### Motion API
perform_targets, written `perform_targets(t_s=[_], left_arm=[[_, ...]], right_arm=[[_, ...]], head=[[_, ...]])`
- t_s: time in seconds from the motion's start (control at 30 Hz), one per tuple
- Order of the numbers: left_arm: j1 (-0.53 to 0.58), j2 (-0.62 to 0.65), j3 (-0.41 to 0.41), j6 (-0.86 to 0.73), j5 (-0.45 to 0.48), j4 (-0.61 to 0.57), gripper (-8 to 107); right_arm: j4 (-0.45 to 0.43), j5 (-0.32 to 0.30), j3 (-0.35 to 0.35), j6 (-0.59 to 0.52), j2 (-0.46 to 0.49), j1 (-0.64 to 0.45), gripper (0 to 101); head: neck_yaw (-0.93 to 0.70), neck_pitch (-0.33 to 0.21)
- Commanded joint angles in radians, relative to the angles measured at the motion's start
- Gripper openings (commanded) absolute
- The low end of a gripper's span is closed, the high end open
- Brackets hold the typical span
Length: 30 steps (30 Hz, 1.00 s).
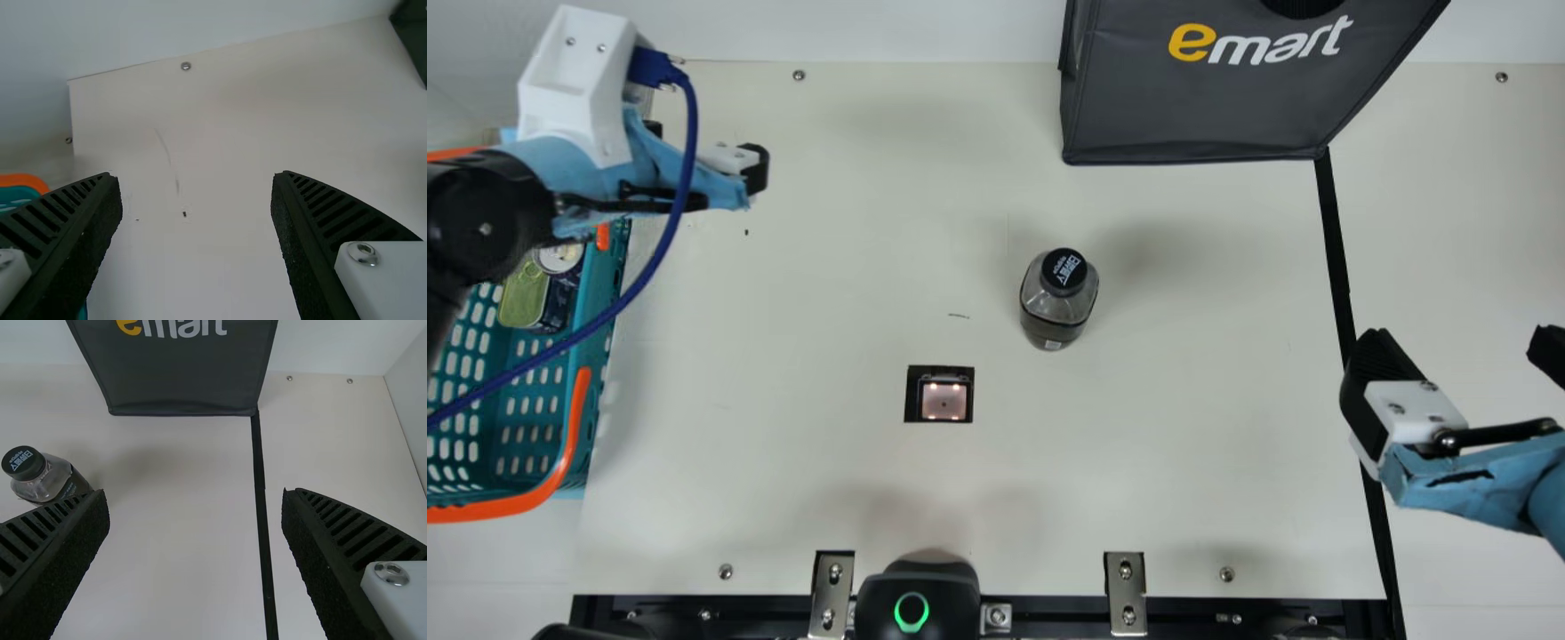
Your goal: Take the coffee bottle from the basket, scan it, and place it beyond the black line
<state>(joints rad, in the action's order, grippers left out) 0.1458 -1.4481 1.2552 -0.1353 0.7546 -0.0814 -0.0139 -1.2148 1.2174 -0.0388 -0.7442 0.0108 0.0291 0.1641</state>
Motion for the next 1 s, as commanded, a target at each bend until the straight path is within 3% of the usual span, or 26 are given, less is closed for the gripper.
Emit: perform_targets(t_s=[0.0,0.33,0.97], left_arm=[[-0.022,0.005,-0.001,-0.005,0.0,-0.005,90],[-0.098,0.053,-0.035,-0.01,0.003,-0.018,90],[-0.193,0.205,-0.171,-0.023,0.021,-0.051,90]], right_arm=[[0.0,0.0,0.0,0.0,0.0,0.0,91],[0.0,0.0,0.0,0.0,0.0,0.0,91],[0.0,0.001,0.0,0.0,0.0,0.0,91]], head=[[-0.002,-0.026],[-0.002,-0.026],[-0.002,-0.026]])
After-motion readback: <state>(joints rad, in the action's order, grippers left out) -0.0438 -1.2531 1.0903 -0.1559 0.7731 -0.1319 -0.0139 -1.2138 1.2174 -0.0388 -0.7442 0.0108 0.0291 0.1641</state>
